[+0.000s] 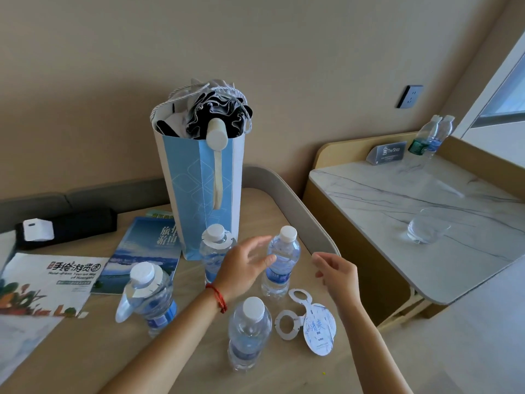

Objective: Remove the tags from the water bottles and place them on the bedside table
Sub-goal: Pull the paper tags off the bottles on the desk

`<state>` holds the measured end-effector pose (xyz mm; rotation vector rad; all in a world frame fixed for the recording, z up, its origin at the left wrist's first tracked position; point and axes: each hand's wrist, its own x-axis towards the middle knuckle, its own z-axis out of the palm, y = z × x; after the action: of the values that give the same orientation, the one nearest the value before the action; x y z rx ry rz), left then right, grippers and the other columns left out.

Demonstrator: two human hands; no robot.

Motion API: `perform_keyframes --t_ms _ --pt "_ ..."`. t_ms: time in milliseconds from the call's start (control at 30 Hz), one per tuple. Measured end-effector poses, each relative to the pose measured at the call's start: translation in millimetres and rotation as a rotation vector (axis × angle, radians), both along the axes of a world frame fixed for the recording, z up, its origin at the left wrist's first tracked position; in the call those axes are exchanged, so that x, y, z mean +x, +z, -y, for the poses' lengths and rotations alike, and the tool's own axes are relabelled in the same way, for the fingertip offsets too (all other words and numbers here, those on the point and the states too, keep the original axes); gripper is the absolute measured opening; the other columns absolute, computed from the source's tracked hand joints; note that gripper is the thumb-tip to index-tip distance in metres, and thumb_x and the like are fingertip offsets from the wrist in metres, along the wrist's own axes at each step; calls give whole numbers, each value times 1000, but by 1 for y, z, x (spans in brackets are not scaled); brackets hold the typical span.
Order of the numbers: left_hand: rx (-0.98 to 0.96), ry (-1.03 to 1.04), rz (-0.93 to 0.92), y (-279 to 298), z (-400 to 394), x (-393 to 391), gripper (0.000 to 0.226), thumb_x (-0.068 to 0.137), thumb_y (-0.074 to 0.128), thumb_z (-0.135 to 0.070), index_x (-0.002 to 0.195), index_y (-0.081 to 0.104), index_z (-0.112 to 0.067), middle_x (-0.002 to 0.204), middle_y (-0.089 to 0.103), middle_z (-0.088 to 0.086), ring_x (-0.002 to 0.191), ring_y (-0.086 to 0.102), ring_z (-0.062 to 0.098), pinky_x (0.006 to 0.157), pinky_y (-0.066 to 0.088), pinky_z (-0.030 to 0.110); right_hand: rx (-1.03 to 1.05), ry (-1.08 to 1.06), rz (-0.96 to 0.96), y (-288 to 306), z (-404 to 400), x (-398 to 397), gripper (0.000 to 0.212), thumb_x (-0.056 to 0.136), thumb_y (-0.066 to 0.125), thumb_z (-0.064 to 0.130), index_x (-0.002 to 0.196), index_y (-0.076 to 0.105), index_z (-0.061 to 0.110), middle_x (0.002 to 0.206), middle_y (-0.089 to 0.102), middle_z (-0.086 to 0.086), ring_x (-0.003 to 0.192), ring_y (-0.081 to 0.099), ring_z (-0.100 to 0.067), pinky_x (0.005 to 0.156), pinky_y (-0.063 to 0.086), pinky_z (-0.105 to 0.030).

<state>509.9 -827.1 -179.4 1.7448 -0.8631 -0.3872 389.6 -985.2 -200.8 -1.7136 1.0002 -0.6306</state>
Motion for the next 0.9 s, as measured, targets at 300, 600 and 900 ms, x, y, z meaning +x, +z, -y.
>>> perform_keyframes --t_ms 300,600,900 --pt "-182 236 80 36 -63 -5 26 81 65 -18 107 62 -22 110 61 -8 101 57 1 83 43 5 -77 242 187 61 -62 26 10 87 61 21 80 67 22 68 67 9 51 59 3 44 43 -7" --pt "-172 480 70 -4 -70 1 52 76 72 -17 123 50 -15 120 52 -4 110 49 7 96 39 23 122 397 -10 46 -87 72 16 89 59 23 74 65 20 65 67 5 46 54 -3 46 43 -18" --pt "-108 473 -150 -40 -53 23 68 72 75 -19 131 41 -17 132 51 3 112 45 5 94 39 21 405 377 -25 39 -89 95 15 84 65 22 75 67 10 55 69 3 44 57 -7 45 43 -19"
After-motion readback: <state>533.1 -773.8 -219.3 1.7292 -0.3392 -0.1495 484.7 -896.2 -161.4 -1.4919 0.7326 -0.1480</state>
